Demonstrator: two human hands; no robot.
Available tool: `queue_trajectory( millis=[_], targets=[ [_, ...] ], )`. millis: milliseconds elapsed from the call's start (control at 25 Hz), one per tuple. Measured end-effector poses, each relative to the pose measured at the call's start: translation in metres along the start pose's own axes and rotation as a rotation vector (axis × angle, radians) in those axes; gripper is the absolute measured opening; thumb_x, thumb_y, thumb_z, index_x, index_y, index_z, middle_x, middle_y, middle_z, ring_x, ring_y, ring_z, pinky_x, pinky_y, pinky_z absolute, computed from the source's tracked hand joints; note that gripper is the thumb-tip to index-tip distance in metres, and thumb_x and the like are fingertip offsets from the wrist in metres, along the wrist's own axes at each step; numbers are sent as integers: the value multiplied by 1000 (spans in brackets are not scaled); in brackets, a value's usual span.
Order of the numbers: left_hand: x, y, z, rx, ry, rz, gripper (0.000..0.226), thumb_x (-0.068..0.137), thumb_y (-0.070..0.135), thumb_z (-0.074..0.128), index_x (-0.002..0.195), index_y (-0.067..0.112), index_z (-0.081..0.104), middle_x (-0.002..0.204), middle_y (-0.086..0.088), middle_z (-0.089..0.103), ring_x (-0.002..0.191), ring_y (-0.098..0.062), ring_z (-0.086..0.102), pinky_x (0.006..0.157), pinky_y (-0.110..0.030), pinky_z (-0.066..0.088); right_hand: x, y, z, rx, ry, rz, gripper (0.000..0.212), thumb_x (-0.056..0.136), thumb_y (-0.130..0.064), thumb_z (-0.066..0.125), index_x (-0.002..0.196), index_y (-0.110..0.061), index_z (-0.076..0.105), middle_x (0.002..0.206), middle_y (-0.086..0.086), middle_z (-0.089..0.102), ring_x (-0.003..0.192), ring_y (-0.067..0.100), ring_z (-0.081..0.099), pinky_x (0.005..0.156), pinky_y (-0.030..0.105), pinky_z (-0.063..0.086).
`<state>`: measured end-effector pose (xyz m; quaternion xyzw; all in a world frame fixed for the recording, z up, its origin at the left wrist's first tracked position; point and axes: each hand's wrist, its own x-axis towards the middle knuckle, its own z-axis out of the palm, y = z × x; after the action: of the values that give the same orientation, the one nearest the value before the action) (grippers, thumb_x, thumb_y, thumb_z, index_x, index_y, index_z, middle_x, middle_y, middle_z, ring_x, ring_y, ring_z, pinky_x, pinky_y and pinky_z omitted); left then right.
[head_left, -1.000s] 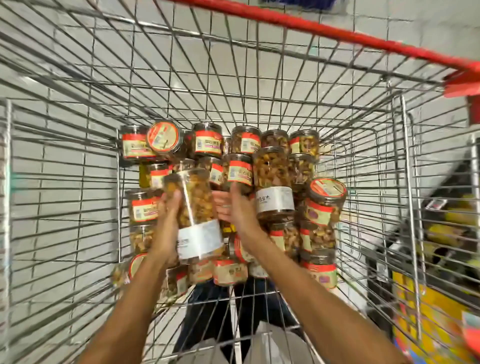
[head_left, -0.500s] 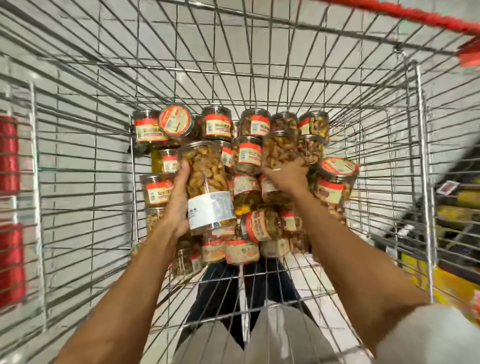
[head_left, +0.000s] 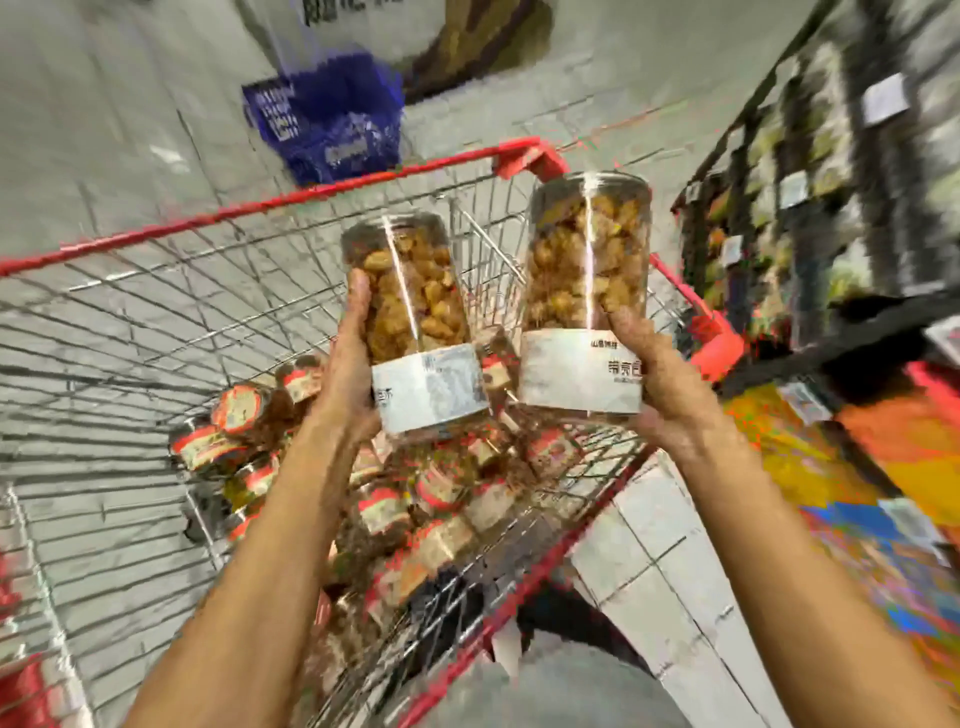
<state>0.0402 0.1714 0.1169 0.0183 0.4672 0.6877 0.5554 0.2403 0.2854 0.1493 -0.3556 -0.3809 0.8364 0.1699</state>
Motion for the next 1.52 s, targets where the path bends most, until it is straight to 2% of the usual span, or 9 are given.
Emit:
queue_trajectory(
  millis=[80, 160, 240, 400, 560, 760, 880, 1000, 1520],
  targets=[
    [-15, -7, 70, 18, -210, 14, 50, 92, 50, 40, 63, 31, 76, 66, 14, 72, 61, -1, 68, 56, -17, 54, -52, -26, -24, 308, 47, -191, 85, 24, -46, 92, 102, -19, 73, 105, 0, 69, 83, 20, 66, 93, 41, 50],
    [-27, -23, 129, -54, -479, -71, 40, 80, 53, 57, 88, 17, 73, 76, 4, 71, 66, -8, 67, 60, -19, 54, -97, -46, -49, 462, 94, -378, 65, 56, -49, 81, 113, -21, 65, 113, 2, 62, 94, 22, 58, 107, 42, 38],
    [-41, -53, 199, -43, -643, -137, 62, 66, 54, 70, 108, 11, 57, 81, -3, 66, 65, -13, 63, 62, -22, 54, -154, -64, -90, 474, 217, -537, 51, 73, -57, 54, 100, -18, 72, 101, 7, 71, 91, 23, 68, 88, 42, 54],
    [-85, -141, 328, 60, -840, -238, 65, 63, 53, 73, 114, 16, 53, 83, 1, 64, 66, -12, 61, 55, -21, 53, -282, -95, -189, 380, 355, -749, 57, 70, -59, 49, 98, -17, 74, 99, 6, 74, 89, 21, 71, 72, 36, 57],
    [-124, -219, 429, 368, -725, 118, 36, 88, 59, 43, 94, 29, 62, 68, 22, 70, 65, 5, 67, 54, -15, 54, -393, -123, -256, 241, 470, -849, 45, 75, -54, 47, 85, -22, 78, 93, 0, 75, 85, 15, 71, 71, 31, 57],
    [-182, -263, 551, 213, -1228, -276, 45, 83, 54, 49, 89, 15, 71, 81, -4, 70, 65, -15, 67, 64, -24, 56, -490, -152, -312, 62, 673, -975, 41, 76, -54, 48, 86, -28, 77, 91, -2, 75, 82, 13, 72, 68, 27, 57],
    [-193, -280, 609, 312, -1430, -371, 45, 83, 54, 51, 80, 16, 73, 76, 0, 71, 68, -13, 68, 68, -25, 56, -528, -181, -335, -26, 742, -1046, 39, 81, -54, 48, 92, -29, 76, 96, -3, 75, 86, 13, 71, 69, 28, 57],
    [-199, -292, 670, 449, -1454, -349, 43, 80, 55, 57, 90, 16, 72, 90, -2, 71, 86, -17, 66, 86, -38, 55, -557, -217, -360, -28, 791, -1072, 38, 84, -52, 51, 96, -25, 75, 101, 1, 74, 91, 16, 70, 73, 31, 57],
    [-183, -315, 839, 620, -1245, -253, 59, 76, 61, 63, 95, 7, 75, 105, -16, 71, 91, -32, 70, 63, -49, 57, -579, -348, -466, -92, 947, -915, 43, 78, -51, 65, 105, -16, 66, 93, 6, 74, 82, 20, 72, 76, 36, 58]
  ],
)
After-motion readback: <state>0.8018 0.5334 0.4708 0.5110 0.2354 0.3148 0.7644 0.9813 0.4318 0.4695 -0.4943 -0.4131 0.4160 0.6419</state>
